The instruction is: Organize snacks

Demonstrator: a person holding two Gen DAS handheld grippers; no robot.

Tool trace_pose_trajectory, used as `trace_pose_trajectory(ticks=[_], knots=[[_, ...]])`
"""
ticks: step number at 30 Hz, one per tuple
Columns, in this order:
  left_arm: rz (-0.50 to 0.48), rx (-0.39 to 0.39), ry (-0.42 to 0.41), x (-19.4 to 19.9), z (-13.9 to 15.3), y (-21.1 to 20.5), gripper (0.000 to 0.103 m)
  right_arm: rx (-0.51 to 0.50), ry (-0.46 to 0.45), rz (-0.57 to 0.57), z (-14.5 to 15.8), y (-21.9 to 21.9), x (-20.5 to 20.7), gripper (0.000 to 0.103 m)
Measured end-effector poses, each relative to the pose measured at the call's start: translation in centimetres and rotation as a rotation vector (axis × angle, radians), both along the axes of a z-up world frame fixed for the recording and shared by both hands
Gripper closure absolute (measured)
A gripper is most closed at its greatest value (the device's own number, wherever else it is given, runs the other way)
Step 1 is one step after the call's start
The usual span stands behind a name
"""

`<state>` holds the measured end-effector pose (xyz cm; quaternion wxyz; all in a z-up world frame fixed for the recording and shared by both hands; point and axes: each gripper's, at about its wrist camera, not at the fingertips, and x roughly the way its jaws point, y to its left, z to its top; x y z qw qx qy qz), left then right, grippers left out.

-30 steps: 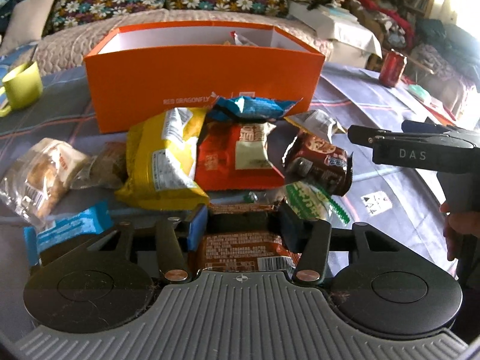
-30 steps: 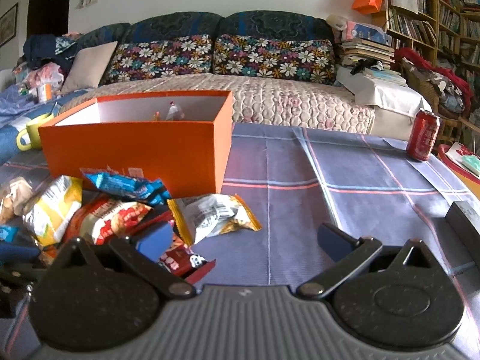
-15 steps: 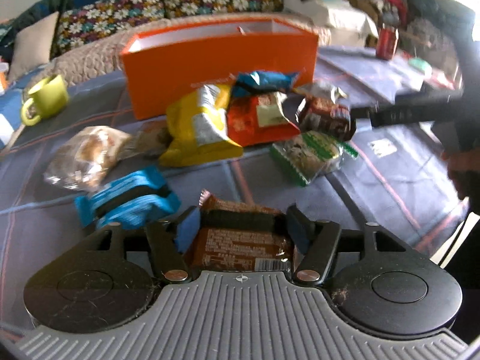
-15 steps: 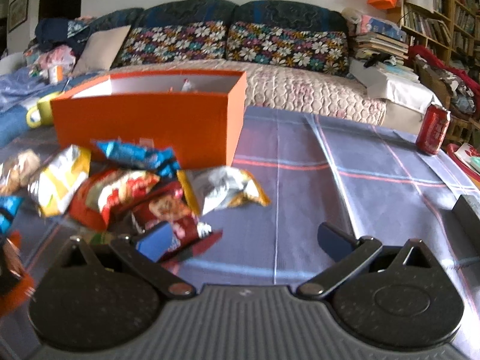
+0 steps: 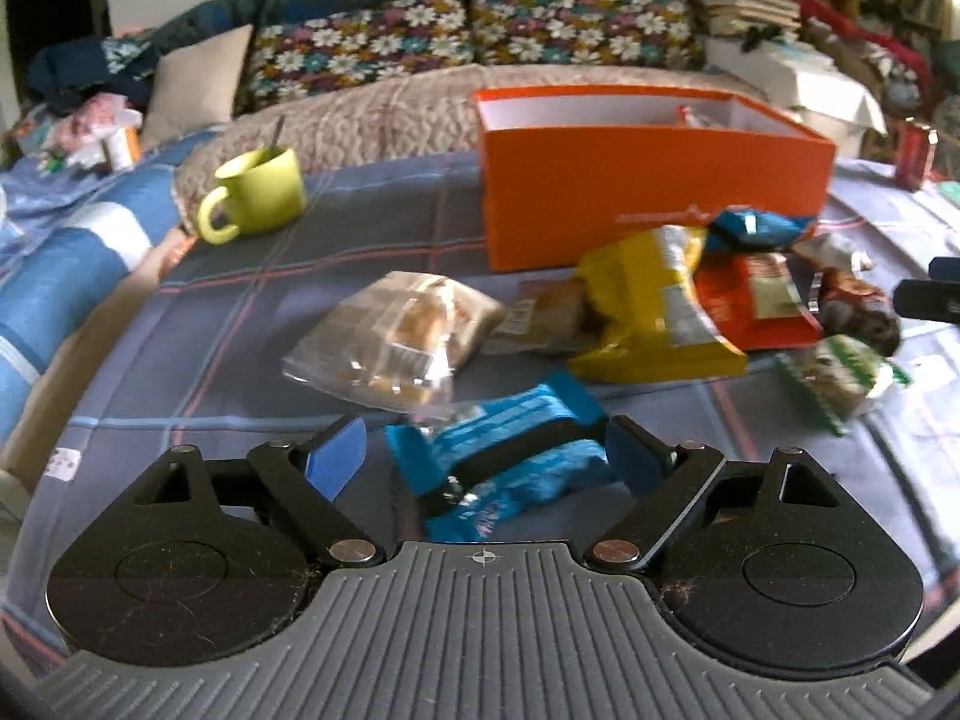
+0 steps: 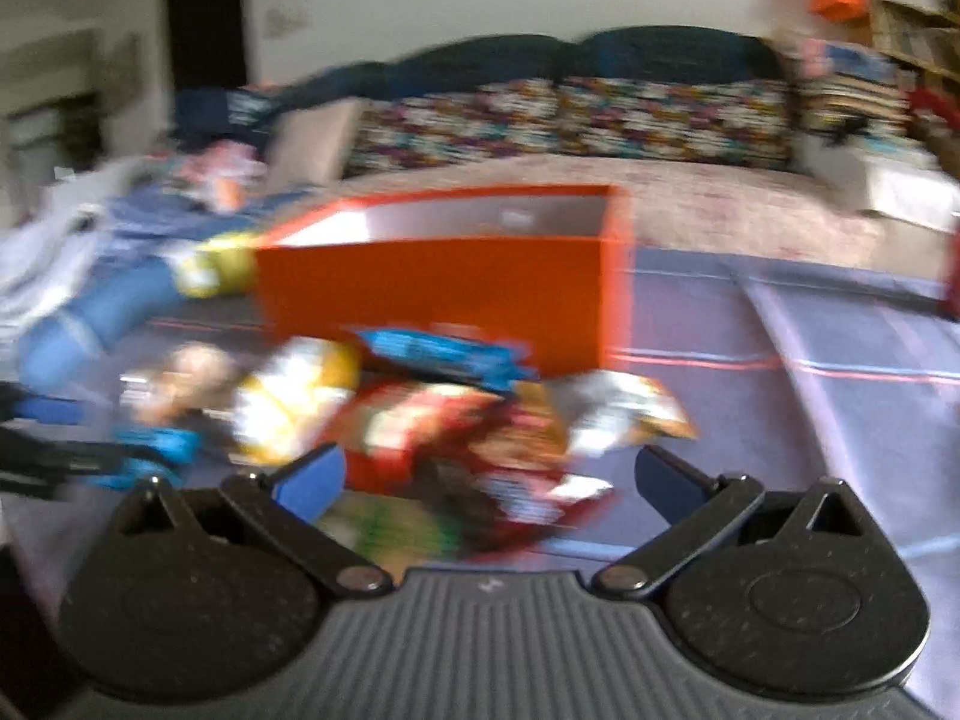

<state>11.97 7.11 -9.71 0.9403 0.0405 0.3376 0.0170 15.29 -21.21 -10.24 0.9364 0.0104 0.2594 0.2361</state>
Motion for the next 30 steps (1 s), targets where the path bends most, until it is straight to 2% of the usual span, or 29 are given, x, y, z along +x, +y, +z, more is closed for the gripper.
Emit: trace_pose_trajectory(ticks=[4, 7, 9, 12, 14, 15, 16, 17, 19, 25, 30], knots=[[0.021, 0.006, -0.009, 0.4, 0.0, 0.3, 0.036, -0.033, 0.032, 0.198, -0.3, 5.1, -1.0, 0.0], [0.031, 0.007, -0.007, 0.9, -0.2, 0.7, 0.035, -0.141, 0.013, 0.346, -1.2, 9.3, -2.3, 0.0], [0.039, 0.0, 0.002, 1.0, -0.4, 0.9, 0.035, -0.223, -0.019, 0.403, -1.9, 11.6, -3.1, 0.0], [0.053, -0.026, 0.017, 1.1, -0.8, 1.5, 0.035, -0.291, -0.035, 0.439, -2.9, 13.6, -3.4, 0.001], [0.062, -0.043, 0.025, 1.1, -1.0, 1.8, 0.034, -0.3, -0.008, 0.435, -3.4, 14.1, -3.0, 0.006], [0.066, -0.053, 0.027, 1.0, -1.1, 2.0, 0.032, -0.288, 0.018, 0.43, -3.4, 13.9, -2.6, 0.015], [0.07, -0.061, 0.03, 0.9, -1.2, 2.1, 0.032, -0.256, 0.049, 0.424, -3.4, 13.5, -2.2, 0.029], [0.072, -0.07, 0.031, 0.9, -1.2, 2.3, 0.031, -0.226, 0.067, 0.406, -3.4, 13.0, -1.8, 0.036], [0.075, -0.081, 0.033, 0.8, -1.2, 2.4, 0.031, -0.239, 0.063, 0.354, -3.4, 12.2, -1.5, 0.037], [0.078, -0.082, 0.033, 0.7, -1.2, 2.2, 0.03, -0.157, 0.098, 0.194, -3.6, 7.4, -0.6, 0.037], [0.059, -0.056, 0.028, 0.5, -0.9, 1.4, 0.03, -0.132, 0.103, 0.135, -3.6, 5.0, -1.0, 0.034]])
